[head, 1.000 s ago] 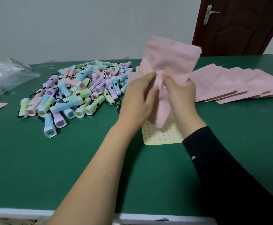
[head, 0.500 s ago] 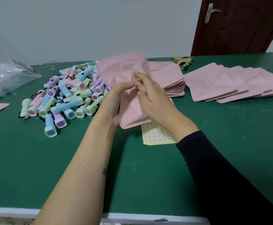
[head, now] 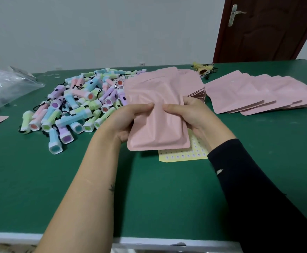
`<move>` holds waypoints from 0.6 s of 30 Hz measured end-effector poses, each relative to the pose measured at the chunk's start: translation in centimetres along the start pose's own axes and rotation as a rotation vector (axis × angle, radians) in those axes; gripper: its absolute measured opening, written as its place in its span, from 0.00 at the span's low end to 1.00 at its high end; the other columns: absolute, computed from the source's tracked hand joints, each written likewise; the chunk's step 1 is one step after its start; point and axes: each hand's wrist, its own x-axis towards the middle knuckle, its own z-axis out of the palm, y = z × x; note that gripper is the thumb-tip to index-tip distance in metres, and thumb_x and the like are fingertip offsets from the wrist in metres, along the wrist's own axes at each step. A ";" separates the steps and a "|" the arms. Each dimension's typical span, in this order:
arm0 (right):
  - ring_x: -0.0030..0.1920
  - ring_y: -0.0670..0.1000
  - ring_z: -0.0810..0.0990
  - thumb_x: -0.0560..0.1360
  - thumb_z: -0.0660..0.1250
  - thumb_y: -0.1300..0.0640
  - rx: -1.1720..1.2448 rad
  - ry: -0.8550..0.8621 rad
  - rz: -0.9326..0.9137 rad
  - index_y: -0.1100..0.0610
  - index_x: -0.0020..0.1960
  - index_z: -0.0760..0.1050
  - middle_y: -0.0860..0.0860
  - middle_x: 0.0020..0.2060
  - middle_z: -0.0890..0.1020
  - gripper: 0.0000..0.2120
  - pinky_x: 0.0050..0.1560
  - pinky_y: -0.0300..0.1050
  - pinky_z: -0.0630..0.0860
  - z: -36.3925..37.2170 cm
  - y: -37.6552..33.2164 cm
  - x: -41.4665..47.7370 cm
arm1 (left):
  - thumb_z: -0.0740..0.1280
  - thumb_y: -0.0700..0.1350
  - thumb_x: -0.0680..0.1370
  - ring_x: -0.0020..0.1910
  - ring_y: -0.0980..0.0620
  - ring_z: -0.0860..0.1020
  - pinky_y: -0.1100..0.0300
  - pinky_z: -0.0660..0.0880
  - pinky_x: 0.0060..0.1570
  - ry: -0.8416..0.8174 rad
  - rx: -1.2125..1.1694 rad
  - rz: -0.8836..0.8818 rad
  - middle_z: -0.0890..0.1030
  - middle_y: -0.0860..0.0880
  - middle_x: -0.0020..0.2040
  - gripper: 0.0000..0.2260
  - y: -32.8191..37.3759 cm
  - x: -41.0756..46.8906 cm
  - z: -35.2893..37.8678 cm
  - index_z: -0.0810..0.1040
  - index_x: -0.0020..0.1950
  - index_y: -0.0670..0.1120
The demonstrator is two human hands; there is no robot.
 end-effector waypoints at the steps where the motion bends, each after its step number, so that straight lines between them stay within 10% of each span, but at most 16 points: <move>1: 0.41 0.48 0.86 0.68 0.77 0.60 -0.010 0.004 -0.013 0.56 0.48 0.82 0.49 0.40 0.87 0.09 0.37 0.39 0.80 0.0 0.0 0.0 | 0.68 0.41 0.77 0.40 0.49 0.85 0.58 0.81 0.35 0.044 0.034 0.010 0.86 0.45 0.44 0.07 0.0 0.1 -0.1 0.82 0.51 0.39; 9: 0.48 0.54 0.85 0.72 0.75 0.52 0.035 0.033 0.036 0.57 0.50 0.81 0.51 0.45 0.87 0.11 0.52 0.51 0.82 0.3 0.2 0.1 | 0.69 0.38 0.78 0.37 0.50 0.85 0.58 0.81 0.35 0.180 0.126 0.081 0.86 0.47 0.41 0.03 -0.4 1.1 -0.3 0.81 0.51 0.42; 14: 0.64 0.58 0.76 0.71 0.75 0.49 -0.011 0.106 0.042 0.62 0.70 0.70 0.57 0.66 0.76 0.33 0.65 0.58 0.74 0.5 0.1 0.1 | 0.72 0.42 0.76 0.42 0.49 0.85 0.59 0.81 0.39 0.159 0.172 0.142 0.86 0.47 0.45 0.06 -0.7 1.2 0.2 0.82 0.52 0.43; 18: 0.55 0.56 0.83 0.71 0.75 0.49 0.003 0.105 0.069 0.60 0.63 0.76 0.55 0.56 0.83 0.24 0.59 0.56 0.78 0.4 0.2 0.1 | 0.76 0.43 0.72 0.45 0.48 0.85 0.60 0.81 0.38 0.129 0.196 0.175 0.86 0.47 0.48 0.11 -0.9 1.2 0.4 0.83 0.53 0.44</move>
